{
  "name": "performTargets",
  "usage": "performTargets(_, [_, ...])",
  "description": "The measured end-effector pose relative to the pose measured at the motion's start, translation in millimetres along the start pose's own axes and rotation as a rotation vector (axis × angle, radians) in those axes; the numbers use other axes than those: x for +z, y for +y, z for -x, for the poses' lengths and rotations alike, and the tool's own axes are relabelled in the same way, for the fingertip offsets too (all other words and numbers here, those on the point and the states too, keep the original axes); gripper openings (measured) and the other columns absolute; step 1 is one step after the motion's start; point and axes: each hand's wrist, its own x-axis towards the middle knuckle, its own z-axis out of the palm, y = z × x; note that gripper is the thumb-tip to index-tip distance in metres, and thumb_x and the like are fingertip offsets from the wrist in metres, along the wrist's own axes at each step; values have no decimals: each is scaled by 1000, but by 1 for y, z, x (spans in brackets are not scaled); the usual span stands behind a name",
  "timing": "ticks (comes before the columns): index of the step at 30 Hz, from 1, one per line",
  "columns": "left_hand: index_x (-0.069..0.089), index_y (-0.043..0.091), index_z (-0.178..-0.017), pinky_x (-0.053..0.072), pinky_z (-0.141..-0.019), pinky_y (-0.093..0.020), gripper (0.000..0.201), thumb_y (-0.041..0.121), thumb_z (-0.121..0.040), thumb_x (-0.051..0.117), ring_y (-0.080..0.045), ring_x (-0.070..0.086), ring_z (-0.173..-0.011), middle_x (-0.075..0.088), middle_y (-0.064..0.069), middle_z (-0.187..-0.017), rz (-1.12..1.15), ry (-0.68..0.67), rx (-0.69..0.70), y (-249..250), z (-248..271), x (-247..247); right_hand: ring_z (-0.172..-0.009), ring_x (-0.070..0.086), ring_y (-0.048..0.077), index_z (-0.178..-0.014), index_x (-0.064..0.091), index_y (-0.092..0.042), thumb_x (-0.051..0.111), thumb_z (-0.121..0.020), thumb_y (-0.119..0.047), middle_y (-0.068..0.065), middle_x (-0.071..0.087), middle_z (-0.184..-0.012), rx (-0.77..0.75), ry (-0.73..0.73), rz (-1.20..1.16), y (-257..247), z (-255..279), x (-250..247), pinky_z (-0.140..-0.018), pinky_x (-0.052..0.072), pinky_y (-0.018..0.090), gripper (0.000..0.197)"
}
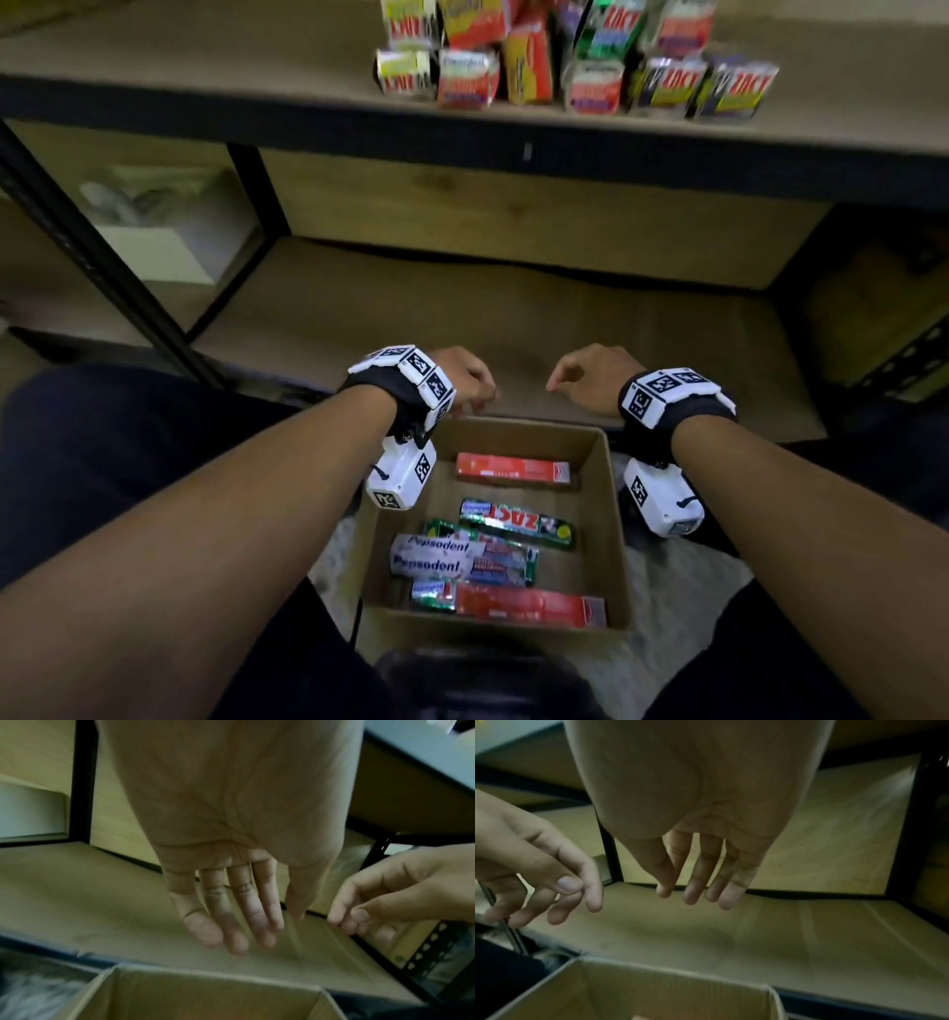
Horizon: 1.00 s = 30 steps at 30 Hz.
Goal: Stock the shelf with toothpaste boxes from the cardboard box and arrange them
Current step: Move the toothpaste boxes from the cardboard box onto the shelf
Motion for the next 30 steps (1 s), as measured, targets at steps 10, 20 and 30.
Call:
performTargets(10, [67,13,-115,47,-61,-19,22,18,-96,59,-12,60,-75,68,-6,-106,-31,-358,-264,-103,-49,97,-105,63,13,-101,70,-33,58,-90,-22,-12,68,-115,167,-163,15,50,-55,127,-83,45,17,20])
performTargets(20, [75,22,-103,52,-86,-26,28,26,-76,82,-18,67,-104,73,3,-103,48,-431,-344,-177,-67,158,-120,52,29,-125,57,-28,64,-86,-24,5,51,-129,219,-231,-42,77,-89,204,-103,43,34,39])
performTargets(30, [62,22,-124,47,-88,-28,55,25,-74,86,-14,59,-107,60,10,-121,77,-688,-231,-188,-64,168,-115,41,35,-128,49,-32,66,-82,-25,4,41,-129,239,-118,167,83,-83,240,-96,41,47,50])
